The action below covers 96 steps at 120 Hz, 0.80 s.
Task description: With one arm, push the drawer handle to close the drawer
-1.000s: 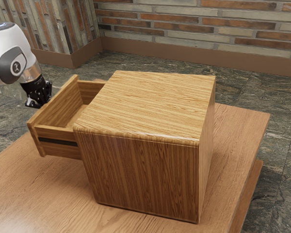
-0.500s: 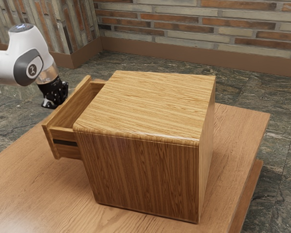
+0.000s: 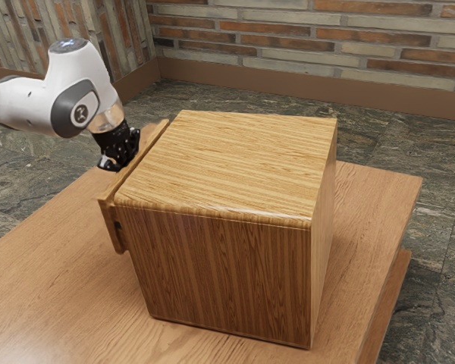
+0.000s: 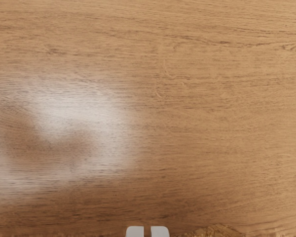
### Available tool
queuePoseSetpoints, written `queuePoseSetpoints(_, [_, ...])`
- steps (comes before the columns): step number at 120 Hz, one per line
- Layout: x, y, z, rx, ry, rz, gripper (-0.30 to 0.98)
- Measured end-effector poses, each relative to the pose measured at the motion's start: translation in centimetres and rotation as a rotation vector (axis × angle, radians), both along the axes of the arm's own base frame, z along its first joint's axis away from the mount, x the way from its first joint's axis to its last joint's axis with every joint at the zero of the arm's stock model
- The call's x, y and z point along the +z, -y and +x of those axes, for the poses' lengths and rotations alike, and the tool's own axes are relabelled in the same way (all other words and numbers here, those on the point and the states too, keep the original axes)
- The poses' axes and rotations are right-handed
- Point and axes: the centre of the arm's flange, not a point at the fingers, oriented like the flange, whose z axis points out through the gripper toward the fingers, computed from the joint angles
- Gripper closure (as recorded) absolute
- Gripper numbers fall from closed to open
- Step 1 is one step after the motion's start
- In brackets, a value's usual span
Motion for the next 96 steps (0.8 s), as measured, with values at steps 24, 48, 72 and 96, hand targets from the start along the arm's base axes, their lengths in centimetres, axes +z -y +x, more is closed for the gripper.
queuePoseSetpoints(24, [-0.1, 1.8, 0.7, -0.014, 0.009, -0.002, 0.78])
queuePoseSetpoints(48, [-0.3, 2.8, 1.7, -0.019, 0.021, -0.006, 0.77])
queuePoseSetpoints(72, [-0.8, 4.6, 2.8, -0.025, 0.028, -0.013, 0.77])
queuePoseSetpoints(96, [-0.8, 5.0, 2.7, -0.004, 0.044, -0.022, 0.8])
